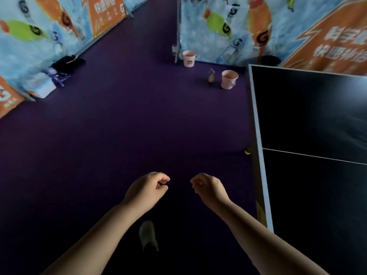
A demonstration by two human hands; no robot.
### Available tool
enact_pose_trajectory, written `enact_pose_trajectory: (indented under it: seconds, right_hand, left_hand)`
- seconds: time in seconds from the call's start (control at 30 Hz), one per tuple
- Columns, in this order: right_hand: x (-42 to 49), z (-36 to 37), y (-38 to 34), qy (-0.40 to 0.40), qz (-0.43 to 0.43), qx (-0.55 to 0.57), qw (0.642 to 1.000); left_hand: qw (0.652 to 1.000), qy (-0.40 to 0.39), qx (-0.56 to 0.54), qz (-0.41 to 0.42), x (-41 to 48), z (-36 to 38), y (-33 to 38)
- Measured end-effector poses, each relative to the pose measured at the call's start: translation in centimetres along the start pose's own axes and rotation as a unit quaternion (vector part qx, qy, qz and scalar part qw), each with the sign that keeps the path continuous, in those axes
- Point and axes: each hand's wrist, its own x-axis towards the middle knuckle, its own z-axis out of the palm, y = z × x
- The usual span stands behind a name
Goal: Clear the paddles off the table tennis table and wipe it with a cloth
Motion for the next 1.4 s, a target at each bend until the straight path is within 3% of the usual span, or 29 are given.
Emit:
enact_pose_trajectory:
  seconds: [0.33, 0.67, 1.1, 1.4]
  right_hand:
    - [21.8, -8.8, -2.4, 0.078, 0.104, -0.001, 0.992]
    - [39.9, -21.1, -1.7, 0.148, 0.190, 0.018, 0.970]
    - [68.4, -42.6, 1.2, 0.170, 0.157, 0.010, 0.973]
    - [87.3, -52.2, -0.2, 0.177, 0.145, 0.016, 0.973]
  left_hand:
    - [0.996, -0.042, -0.019, 0.072, 28.0, -4.7, 1.6]
    - [0.984, -0.112, -0.015, 0.138, 52.9, -5.8, 10.2]
    - [0.987, -0.076, -0.013, 0.144, 84.5, -6.2, 24.5]
    - [0.985, -0.099, -0.036, 0.139, 105.4, -7.2, 27.4]
